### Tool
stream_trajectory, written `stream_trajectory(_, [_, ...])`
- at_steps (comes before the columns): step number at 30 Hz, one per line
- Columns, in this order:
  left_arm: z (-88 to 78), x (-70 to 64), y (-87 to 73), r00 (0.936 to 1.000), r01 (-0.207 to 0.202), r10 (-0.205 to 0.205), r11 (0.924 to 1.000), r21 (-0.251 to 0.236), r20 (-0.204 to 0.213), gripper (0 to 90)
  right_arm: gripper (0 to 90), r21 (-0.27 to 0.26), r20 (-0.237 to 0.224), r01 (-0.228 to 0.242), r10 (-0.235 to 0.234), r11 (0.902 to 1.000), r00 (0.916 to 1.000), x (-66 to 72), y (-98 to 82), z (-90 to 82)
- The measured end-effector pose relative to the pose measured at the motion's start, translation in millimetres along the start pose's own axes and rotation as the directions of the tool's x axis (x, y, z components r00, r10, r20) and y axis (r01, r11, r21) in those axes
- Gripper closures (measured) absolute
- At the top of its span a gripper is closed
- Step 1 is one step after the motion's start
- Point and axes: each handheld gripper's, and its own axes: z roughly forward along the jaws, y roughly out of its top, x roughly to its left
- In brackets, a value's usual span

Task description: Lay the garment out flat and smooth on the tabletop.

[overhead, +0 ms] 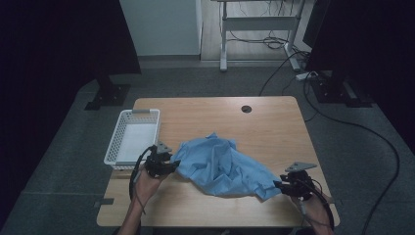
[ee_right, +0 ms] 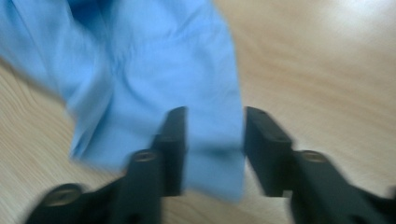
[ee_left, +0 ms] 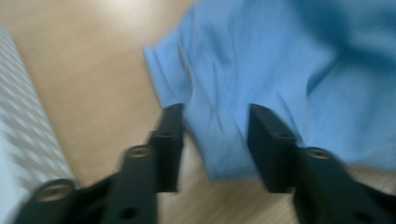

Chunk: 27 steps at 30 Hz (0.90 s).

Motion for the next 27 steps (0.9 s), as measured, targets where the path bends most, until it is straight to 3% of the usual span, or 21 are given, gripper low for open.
stream_trajectory(3, [4.5, -0.6, 21.8, 0.9996, -0.014, 0.015, 0.9999, -0.007, 0.023, 40.0, 29.8, -0.041, -0.027, -0.021, 0.020, 0.9990, 0.9994, -0.6, 14.4, 1.4])
stream_trajectory(7, [36.4, 2.4, 40.3, 0.9976, -0.012, 0.011, 0.9999, 0.012, 0.068, 36.2, 15.3, -0.042, -0.099, -0.009, 0.005, 0.9991, 0.9950, 6.2, 36.4, 24.5])
stream_trajectory(10, [64.6, 1.4, 45.3, 0.9954, -0.053, 0.049, 0.9970, 0.056, 0.082, 35.4, 13.7, -0.017, -0.094, 0.005, -0.007, 0.9998, 0.9956, 10.1, 49.9, 48.2])
stream_trajectory(12, [73.2, -0.1, 45.6, 0.9943, -0.071, 0.065, 0.9950, 0.071, 0.085, 35.5, 14.9, -0.013, -0.085, 0.009, -0.010, 0.9999, 0.9963, 10.0, 53.7, 55.9])
stream_trajectory(15, [94.5, -6.9, 44.5, 0.9900, -0.126, 0.117, 0.9842, 0.124, 0.078, 47.1, 26.6, 0.012, -0.044, 0.007, -0.007, 0.9999, 0.9990, 4.6, 62.2, 81.3])
stream_trajectory(17, [101.6, -10.3, 42.5, 0.9877, -0.145, 0.133, 0.9775, 0.154, 0.082, 61.1, 34.1, 0.032, -0.037, -0.004, 0.005, 0.9995, 0.9993, 1.0, 64.5, 94.0])
stream_trajectory(18, [102.5, -12.6, 40.1, 0.9869, -0.153, 0.143, 0.9740, 0.167, 0.075, 76.5, 49.1, 0.008, -0.022, 0.019, -0.019, 0.9998, 0.9996, 0.7, 66.7, 98.4])
stream_trajectory(20, [100.3, -13.4, 39.0, 0.9884, -0.145, 0.135, 0.9745, 0.171, 0.071, 81.6, 54.4, 0.009, -0.024, 0.023, -0.023, 0.9997, 0.9994, 2.0, 68.2, 99.0])
stream_trajectory(22, [90.3, -12.9, 38.5, 0.9900, -0.124, 0.113, 0.9825, 0.139, 0.085, 89.2, 70.6, 0.016, -0.017, 0.081, -0.081, 0.9966, 0.9966, 10.8, 68.6, 98.6])
stream_trajectory(24, [67.1, -13.7, 39.3, 0.9901, -0.113, 0.105, 0.9904, 0.080, 0.092, 89.7, 83.0, 0.029, -0.006, 0.100, -0.100, 0.9945, 0.9950, 16.7, 67.7, 96.0])
stream_trajectory(27, [27.9, -17.0, 37.2, 0.9838, -0.123, 0.124, 0.9922, -0.016, 0.129, 89.8, 87.6, 0.053, 0.065, 0.121, -0.124, 0.9912, 0.9901, 16.6, 66.0, 91.6])
